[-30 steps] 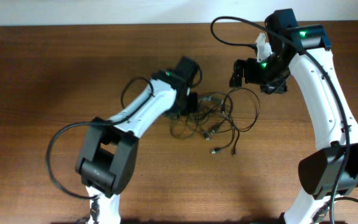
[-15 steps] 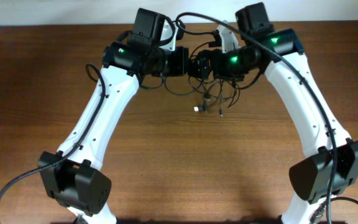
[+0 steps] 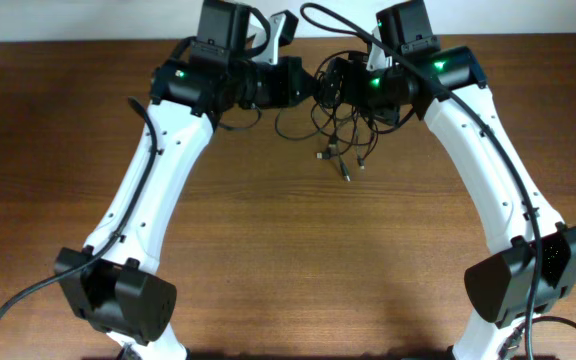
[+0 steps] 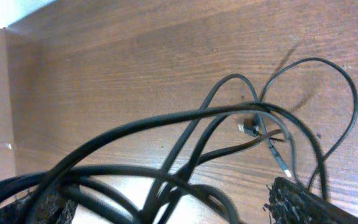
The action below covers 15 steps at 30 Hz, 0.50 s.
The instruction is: Untangle cables
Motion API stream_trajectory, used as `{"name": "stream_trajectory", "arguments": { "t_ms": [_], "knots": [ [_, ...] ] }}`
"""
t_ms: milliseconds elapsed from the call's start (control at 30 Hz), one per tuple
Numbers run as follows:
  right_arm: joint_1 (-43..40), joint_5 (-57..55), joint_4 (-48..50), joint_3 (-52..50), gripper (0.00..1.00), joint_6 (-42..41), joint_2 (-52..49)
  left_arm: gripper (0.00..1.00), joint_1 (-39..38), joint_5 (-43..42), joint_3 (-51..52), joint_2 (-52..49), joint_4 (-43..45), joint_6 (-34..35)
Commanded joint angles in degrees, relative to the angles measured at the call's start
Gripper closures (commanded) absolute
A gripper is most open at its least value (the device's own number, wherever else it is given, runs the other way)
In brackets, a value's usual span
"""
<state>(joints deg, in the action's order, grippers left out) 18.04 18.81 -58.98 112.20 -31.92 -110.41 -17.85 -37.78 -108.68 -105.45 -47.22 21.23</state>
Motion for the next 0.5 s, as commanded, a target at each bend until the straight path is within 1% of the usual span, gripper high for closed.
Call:
{"name": "stream_trajectory", "arguments": {
  "t_ms": [0, 67, 100, 167, 267, 367, 467],
  "knots": [
    [-0.96, -3.67, -3.58, 0.48, 0.02, -0.04, 0.42, 1.0, 4.33, -4.28, -4.98, 1.44, 1.31, 0.55],
    [-2.71, -3.67, -4.9, 0.48, 0.02, 0.33, 0.42, 1.0, 7.43, -2.21, -5.01, 1.44, 1.31, 0.57],
    [-4.09, -3.63, -5.86, 0.48, 0.02, 1.51, 0.42, 1.0, 9.05, -1.97, -4.98, 1.44, 1.27, 0.55],
    [-7.04, -3.65, -8.39, 0.48, 0.02, 4.59, 0.42, 1.0, 13.46, 2.29, -4.98, 1.44, 1.09, 0.55],
    [-10.03, -4.37, -12.13, 0.48, 0.02, 8.5, 0.42, 1.0, 17.27, 4.7, -4.98, 1.44, 0.98, 0.2],
    [-13.14, -5.51, -15.1, 0.48, 0.03, 10.78, 0.42, 1.0, 19.58, 12.98, -4.98, 1.44, -1.01, 0.09],
    [-16.55, -5.77, -17.11, 0.48, 0.07, 12.28, 0.42, 1.0, 20.79, 18.91, -4.98, 1.44, -3.89, -0.59]
  ]
}}
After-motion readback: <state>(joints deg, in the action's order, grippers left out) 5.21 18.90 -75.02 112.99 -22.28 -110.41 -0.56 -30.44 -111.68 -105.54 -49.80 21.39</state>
